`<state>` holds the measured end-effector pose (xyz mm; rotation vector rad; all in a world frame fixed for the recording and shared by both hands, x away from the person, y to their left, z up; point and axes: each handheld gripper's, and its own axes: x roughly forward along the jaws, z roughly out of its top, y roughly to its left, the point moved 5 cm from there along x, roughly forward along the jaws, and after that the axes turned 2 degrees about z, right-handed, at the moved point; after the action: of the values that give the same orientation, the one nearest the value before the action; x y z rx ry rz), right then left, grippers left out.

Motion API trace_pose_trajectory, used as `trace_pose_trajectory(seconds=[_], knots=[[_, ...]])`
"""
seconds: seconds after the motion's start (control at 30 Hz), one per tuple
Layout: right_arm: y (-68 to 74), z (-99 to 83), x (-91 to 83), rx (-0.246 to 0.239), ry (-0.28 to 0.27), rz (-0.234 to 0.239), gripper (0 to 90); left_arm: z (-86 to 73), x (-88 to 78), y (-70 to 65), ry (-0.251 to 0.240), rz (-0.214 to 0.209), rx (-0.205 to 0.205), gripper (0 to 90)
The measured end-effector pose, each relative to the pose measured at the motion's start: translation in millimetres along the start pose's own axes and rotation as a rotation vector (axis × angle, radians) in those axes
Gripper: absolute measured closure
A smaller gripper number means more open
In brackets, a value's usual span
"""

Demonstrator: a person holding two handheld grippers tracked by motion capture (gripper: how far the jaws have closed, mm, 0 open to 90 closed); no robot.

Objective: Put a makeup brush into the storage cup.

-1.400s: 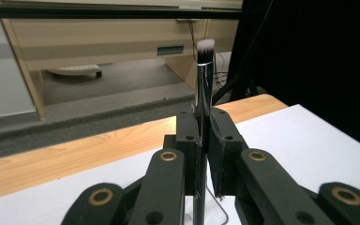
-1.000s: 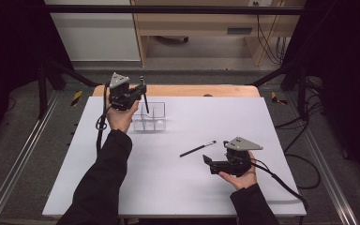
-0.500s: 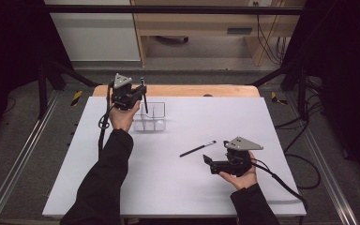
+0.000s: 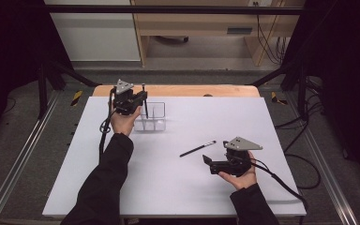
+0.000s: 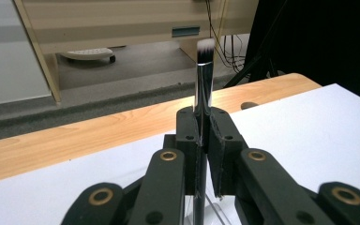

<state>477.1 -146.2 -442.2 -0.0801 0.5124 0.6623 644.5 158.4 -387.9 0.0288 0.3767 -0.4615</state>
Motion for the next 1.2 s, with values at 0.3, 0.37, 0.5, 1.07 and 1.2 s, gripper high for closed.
trace_pose_trajectory(seconds=[0.3, 0.37, 0.5, 1.07, 1.2], knots=[[0.2, -0.4, 0.6, -0.001, 0.001, 0.000, 7.4, -11.5, 3.0, -2.3, 0.011, -0.005, 0.003, 82.9], [0.3, -0.5, 0.7, -0.001, 0.003, 0.001, 7.4, -14.3, 3.4, -2.9, 0.015, -0.004, 0.005, 82.8], [0.3, -0.1, 0.1, 0.001, 0.000, 0.000, 7.5, -20.6, 5.0, -2.1, 0.030, 0.000, 0.006, 82.8], [-0.9, 1.2, -2.4, -0.004, -0.002, -0.006, 7.4, -23.6, -5.0, -0.6, 0.045, -0.011, 0.014, 76.6], [-0.9, 0.9, -1.8, -0.006, -0.001, -0.007, 7.3, -22.3, -11.4, 0.3, 0.039, -0.016, 0.012, 71.7]])
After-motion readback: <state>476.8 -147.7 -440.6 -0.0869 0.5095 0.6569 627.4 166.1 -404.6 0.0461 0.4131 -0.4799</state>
